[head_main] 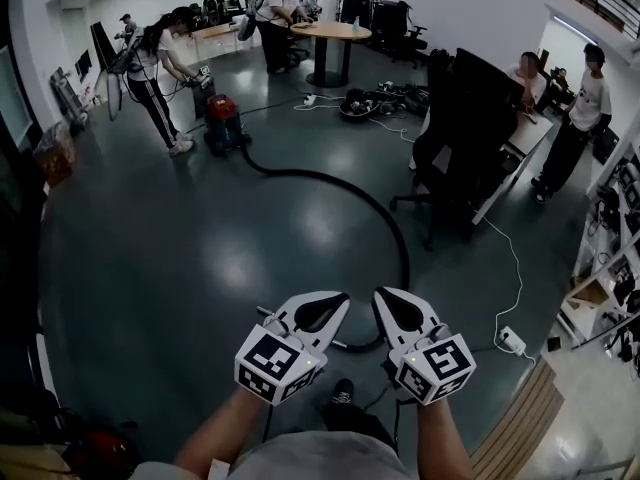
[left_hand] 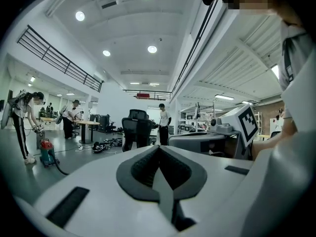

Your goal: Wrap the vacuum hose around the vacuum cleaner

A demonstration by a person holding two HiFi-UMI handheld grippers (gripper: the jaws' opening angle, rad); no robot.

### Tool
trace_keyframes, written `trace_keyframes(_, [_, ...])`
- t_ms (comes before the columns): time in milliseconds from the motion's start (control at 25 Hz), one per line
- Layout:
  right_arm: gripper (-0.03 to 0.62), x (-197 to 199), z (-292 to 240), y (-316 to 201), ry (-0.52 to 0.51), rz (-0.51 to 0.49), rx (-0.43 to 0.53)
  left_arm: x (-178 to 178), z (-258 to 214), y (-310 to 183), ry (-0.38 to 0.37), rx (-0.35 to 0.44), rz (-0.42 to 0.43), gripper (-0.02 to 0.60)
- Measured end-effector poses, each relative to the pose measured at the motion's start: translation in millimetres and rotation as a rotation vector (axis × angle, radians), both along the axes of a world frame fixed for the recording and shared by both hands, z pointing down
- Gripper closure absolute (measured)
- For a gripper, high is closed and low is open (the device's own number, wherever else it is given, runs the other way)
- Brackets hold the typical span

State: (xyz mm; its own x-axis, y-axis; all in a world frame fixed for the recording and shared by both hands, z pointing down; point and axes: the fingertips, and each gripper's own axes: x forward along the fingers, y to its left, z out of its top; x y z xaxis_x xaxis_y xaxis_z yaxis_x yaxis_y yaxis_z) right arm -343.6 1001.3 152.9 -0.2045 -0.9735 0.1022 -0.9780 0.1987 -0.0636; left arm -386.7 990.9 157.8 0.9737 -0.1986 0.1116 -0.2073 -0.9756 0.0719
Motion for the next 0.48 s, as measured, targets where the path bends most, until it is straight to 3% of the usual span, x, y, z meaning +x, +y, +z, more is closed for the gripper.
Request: trace_keyframes(480, [0.589,99,15,-67,-0.071,-0.072,-0.027,92,13,-68,-0.038,-0.039,-0.085,0.574])
